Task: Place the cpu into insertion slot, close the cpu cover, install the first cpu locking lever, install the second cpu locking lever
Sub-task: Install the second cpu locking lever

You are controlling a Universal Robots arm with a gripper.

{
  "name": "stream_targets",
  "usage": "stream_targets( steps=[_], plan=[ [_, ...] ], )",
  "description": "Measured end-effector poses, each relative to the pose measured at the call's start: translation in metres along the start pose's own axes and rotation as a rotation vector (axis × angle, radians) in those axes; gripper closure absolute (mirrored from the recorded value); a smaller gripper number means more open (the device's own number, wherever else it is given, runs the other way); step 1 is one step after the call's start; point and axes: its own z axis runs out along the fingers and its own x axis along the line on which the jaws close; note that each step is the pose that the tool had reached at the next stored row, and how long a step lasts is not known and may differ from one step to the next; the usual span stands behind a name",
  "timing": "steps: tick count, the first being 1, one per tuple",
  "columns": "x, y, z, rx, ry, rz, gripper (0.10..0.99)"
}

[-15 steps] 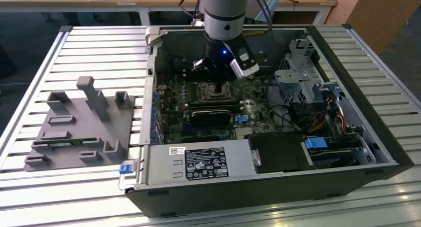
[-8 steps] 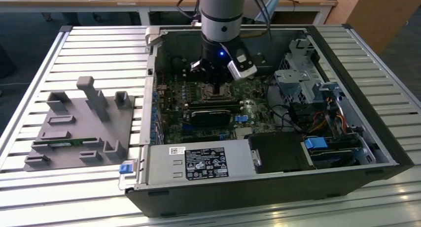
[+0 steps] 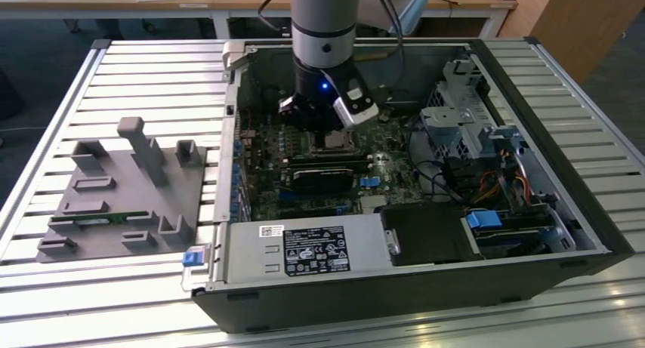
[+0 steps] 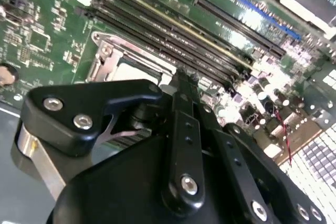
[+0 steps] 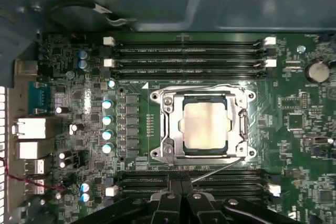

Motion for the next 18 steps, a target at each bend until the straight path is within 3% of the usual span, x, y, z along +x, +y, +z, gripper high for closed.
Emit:
stream_targets(
  steps=[5,9,18],
  plan=[
    [0.0003,-0.0006,0.0072,-0.003,0.0009,0.0,0.98],
    [0.0012,-0.004,0.0075,-0.037,0.0018,0.001,0.98],
    [0.0037,-0.0151,0.0072,-0.073,0.003,0.003,0.98]
  ],
)
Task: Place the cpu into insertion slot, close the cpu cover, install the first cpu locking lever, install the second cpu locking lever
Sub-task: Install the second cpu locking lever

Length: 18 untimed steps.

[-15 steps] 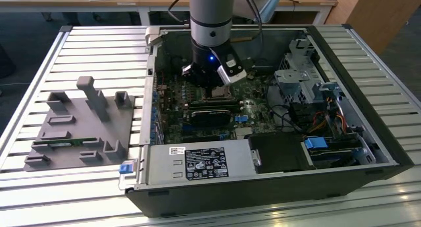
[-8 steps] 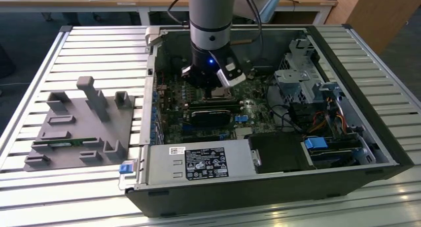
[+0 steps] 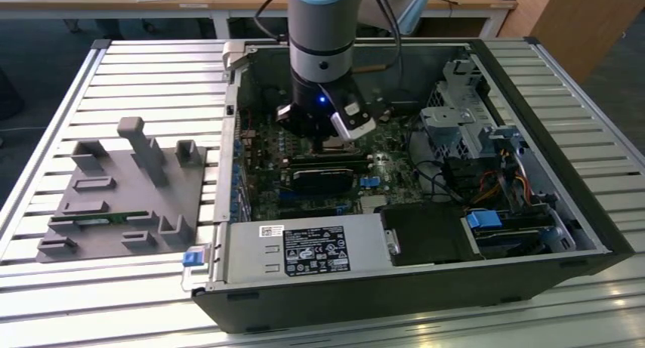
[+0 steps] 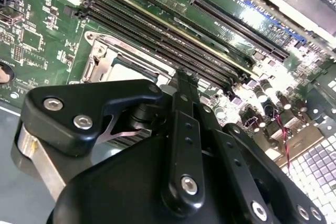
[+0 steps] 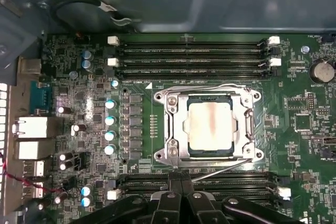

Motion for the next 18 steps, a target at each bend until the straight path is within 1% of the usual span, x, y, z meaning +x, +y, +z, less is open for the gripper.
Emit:
stream_targets(
  steps=[1,2,5,15,16,18],
  plan=[
    [0.0004,-0.0009,0.0,-0.005,0.0001,0.0,0.98],
    [0.0009,-0.0015,0.0003,-0.008,0.0002,0.0,0.98],
    [0.0017,-0.0024,0.0033,-0.013,0.0003,0.0,0.98],
    [0.0032,-0.0041,0.0153,-0.037,0.0012,0.001,0.98],
    [0.004,-0.0048,0.0159,-0.042,0.0012,0.001,0.98],
    [0.0061,-0.0073,0.0161,-0.057,0.0017,0.001,0.98]
  ],
)
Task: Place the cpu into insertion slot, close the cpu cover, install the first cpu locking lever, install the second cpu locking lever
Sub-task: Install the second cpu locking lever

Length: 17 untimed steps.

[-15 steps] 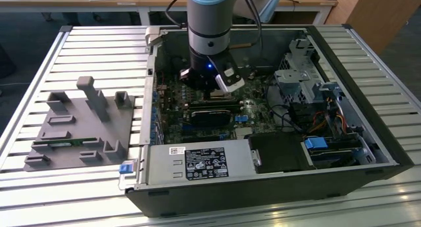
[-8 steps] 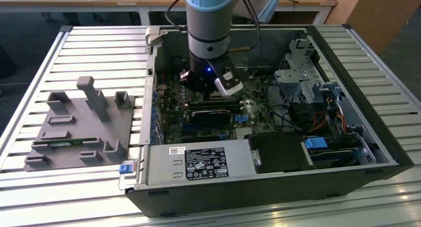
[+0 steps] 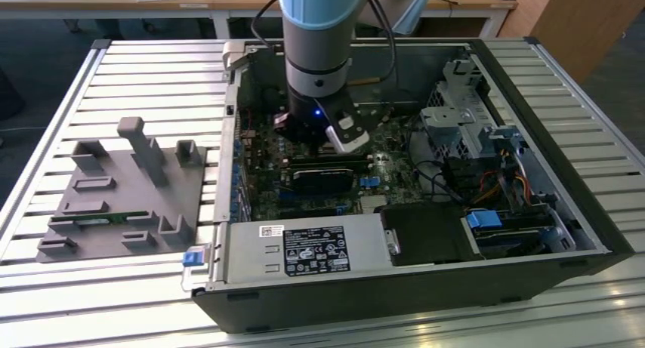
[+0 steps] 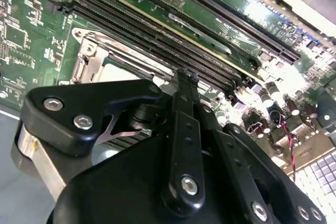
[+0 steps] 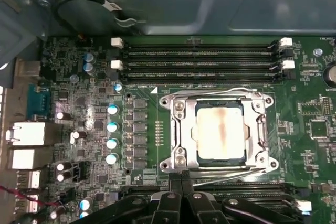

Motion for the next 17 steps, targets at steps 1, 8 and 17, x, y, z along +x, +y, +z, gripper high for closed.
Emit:
stream_targets(
  steps=[1,8,17],
  plan=[
    [0.0008,-0.0015,-0.0001,-0.007,0.0003,0.0,0.98],
    [0.0026,-0.0119,0.0009,-0.069,0.0021,0.002,0.98],
    [0.0029,-0.0153,0.0102,-0.103,0.0032,0.003,0.98]
  ],
)
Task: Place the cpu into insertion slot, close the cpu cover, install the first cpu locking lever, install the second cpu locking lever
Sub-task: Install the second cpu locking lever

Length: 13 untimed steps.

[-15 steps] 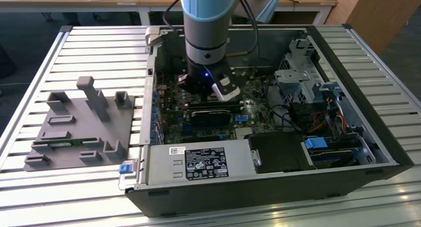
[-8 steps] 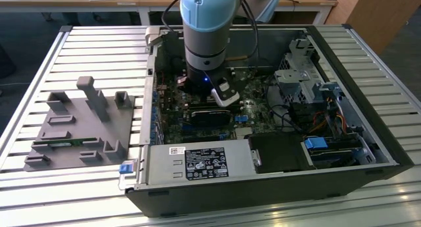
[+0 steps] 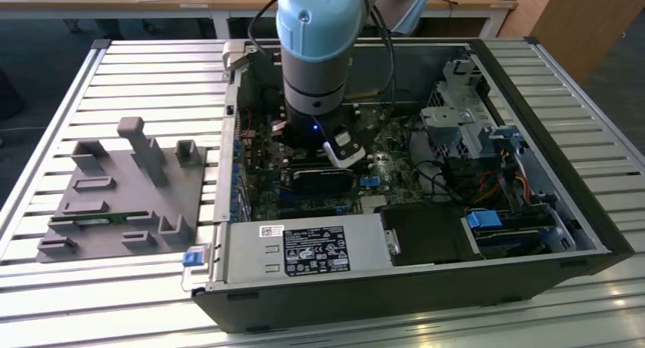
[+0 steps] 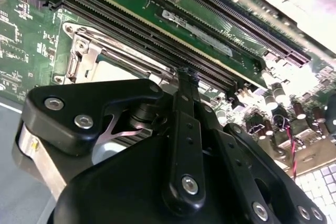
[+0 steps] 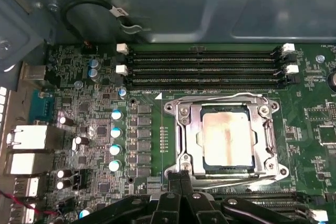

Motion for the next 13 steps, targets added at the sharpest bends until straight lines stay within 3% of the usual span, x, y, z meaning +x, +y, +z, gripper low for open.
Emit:
stream_targets(
  steps=[7,13],
  plan=[
    [0.0005,-0.0012,0.0041,-0.03,0.0008,0.001,0.98],
    [0.0043,-0.0015,0.0051,-0.042,0.0012,0.001,0.98]
  ],
)
